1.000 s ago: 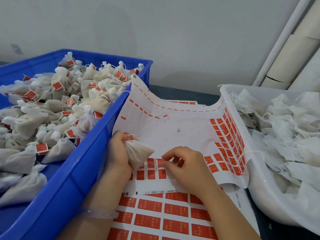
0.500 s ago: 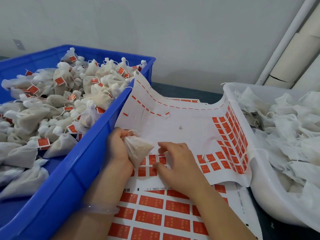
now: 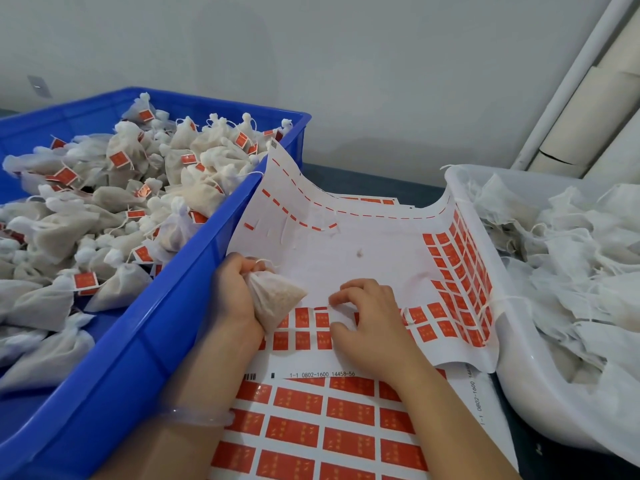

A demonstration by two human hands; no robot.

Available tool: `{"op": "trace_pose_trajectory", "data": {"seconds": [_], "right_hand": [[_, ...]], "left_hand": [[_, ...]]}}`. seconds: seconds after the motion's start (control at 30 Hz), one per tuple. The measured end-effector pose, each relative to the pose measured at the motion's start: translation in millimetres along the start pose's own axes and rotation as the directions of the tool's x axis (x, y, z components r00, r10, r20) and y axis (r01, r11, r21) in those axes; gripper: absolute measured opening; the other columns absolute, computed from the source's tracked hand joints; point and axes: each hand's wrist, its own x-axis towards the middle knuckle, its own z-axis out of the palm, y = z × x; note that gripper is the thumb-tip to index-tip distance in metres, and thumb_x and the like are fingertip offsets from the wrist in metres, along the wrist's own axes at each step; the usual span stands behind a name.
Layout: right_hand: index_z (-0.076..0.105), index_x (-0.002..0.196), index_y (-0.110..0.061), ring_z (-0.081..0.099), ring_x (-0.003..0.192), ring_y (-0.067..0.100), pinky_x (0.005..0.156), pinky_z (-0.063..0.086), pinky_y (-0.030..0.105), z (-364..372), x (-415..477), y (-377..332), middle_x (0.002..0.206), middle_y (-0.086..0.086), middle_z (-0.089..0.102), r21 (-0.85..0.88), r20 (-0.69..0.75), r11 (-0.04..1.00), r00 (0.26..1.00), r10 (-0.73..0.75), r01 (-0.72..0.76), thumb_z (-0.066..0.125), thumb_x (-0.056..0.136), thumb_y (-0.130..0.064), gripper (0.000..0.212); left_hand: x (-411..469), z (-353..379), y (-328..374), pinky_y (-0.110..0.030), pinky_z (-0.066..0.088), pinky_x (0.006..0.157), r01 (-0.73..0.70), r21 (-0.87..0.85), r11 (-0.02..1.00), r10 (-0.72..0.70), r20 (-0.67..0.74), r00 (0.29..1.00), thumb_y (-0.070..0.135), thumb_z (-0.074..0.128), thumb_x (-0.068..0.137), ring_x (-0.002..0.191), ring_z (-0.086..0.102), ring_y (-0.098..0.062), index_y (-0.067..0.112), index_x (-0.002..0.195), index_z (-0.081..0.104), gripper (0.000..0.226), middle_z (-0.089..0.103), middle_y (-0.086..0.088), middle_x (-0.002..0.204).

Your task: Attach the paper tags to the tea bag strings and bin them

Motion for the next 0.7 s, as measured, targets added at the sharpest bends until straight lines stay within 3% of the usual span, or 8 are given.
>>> {"op": "trace_pose_trajectory", "data": {"seconds": [0.07, 0.27, 0.33, 0.43, 0.57, 0.7], "right_hand": [[0.056, 0.113, -0.032, 0.029, 0.124, 0.004, 0.108, 0.025, 0.028, 0.0, -0.1, -0.4, 0.134, -0.014, 0.037, 0.001, -0.005, 1.000, 1.000, 0.001, -0.001, 0.056, 0.089, -0.032, 0.024], [0.061, 0.092, -0.035, 0.029, 0.122, 0.004, 0.103, 0.022, 0.024, -0.8, 0.5, -2.7, 0.133, -0.016, 0.040, 0.000, 0.013, 1.000, 1.000, -0.016, 0.016, 0.058, 0.087, -0.031, 0.007], [0.052, 0.095, -0.039, 0.029, 0.123, 0.004, 0.106, 0.022, 0.026, 0.2, -0.2, -1.9, 0.135, -0.015, 0.038, 0.009, 0.006, 1.000, 1.000, -0.009, 0.009, 0.058, 0.087, -0.033, 0.011], [0.057, 0.102, -0.035, 0.027, 0.124, 0.004, 0.107, 0.022, 0.028, 1.4, -0.1, -2.0, 0.135, -0.015, 0.038, -0.015, -0.004, 1.000, 1.000, -0.004, 0.004, 0.058, 0.087, -0.034, 0.015], [0.057, 0.089, -0.037, 0.026, 0.126, 0.005, 0.107, 0.021, 0.029, 1.4, -0.7, -3.2, 0.137, -0.015, 0.037, -0.012, 0.007, 1.000, 1.000, -0.019, 0.019, 0.058, 0.086, -0.031, 0.007], [0.052, 0.113, -0.034, 0.024, 0.129, 0.006, 0.110, 0.020, 0.029, 2.6, -1.4, -0.2, 0.140, -0.015, 0.033, -0.024, -0.015, 1.000, 1.000, -0.001, 0.001, 0.056, 0.087, -0.035, 0.026]], "left_hand": [[-1.0, 0.1, 0.2, -0.023, 0.045, 0.049, 0.000, 0.000, 1.000, 0.000, 0.005, 1.000, 0.022, 0.049, 0.087, 0.058, 0.060, -0.012, 0.022, 0.060, 0.053, 0.028, 0.058, 0.010, 0.047], [-0.5, 0.1, 0.1, -0.024, 0.046, 0.054, 0.013, -0.010, 1.000, -0.013, 0.015, 1.000, 0.022, 0.049, 0.088, 0.063, 0.061, -0.014, 0.022, 0.063, 0.052, 0.025, 0.058, 0.009, 0.050], [-0.6, 0.4, -0.2, -0.024, 0.046, 0.054, 0.011, -0.017, 1.000, -0.010, 0.018, 1.000, 0.022, 0.049, 0.088, 0.062, 0.060, -0.014, 0.022, 0.061, 0.052, 0.027, 0.058, 0.008, 0.051], [-1.3, 0.3, 0.0, -0.025, 0.047, 0.055, -0.001, -0.027, 1.000, 0.002, 0.013, 1.000, 0.021, 0.049, 0.088, 0.061, 0.061, -0.014, 0.023, 0.061, 0.053, 0.028, 0.058, 0.011, 0.047], [-2.9, 1.4, -0.1, -0.026, 0.047, 0.055, -0.023, -0.027, 0.999, 0.024, 0.033, 0.999, 0.019, 0.049, 0.087, 0.062, 0.062, -0.013, 0.025, 0.060, 0.060, 0.030, 0.059, 0.013, 0.047], [-4.3, 0.1, 0.3, -0.022, 0.048, 0.051, -0.029, -0.003, 1.000, 0.030, 0.072, 0.997, 0.021, 0.048, 0.088, 0.046, 0.062, -0.004, 0.034, 0.043, 0.063, 0.049, 0.059, 0.013, 0.046]]}}
